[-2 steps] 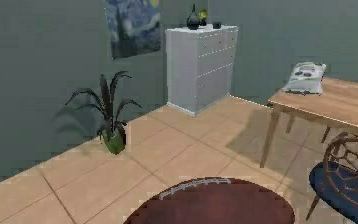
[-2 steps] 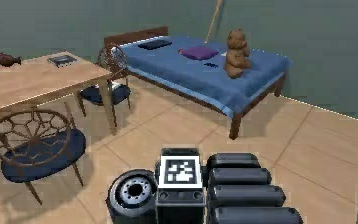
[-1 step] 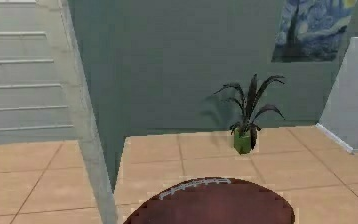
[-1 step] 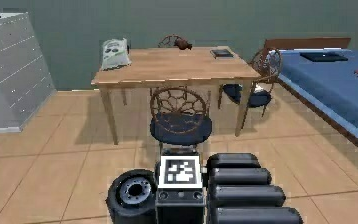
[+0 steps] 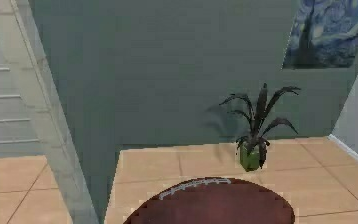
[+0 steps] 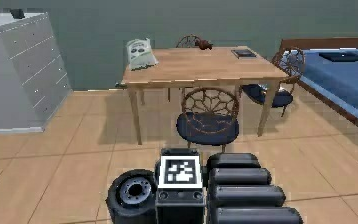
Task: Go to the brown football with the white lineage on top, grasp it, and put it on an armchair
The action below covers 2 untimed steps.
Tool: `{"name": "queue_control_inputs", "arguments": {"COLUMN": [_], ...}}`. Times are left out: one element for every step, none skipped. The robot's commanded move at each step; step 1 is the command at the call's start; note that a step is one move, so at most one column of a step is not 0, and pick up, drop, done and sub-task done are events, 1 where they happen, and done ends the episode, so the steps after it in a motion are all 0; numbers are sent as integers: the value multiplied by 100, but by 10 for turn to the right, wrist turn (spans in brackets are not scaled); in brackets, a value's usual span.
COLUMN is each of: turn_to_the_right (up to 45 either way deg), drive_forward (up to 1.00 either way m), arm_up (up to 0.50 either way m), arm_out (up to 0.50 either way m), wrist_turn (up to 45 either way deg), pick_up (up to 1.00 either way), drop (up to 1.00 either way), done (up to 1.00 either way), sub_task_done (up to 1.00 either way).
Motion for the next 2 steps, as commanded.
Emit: {"name": "queue_control_inputs", "arguments": {"turn_to_the_right": [-450,0], "drive_forward": [0,30], "arm_up": [0,0], "arm_out": [0,0], "wrist_turn": [0,0], "pick_up": [0,0], "drop": [0,0], "done": [0,0], "sub_task_done": [0,0]}}
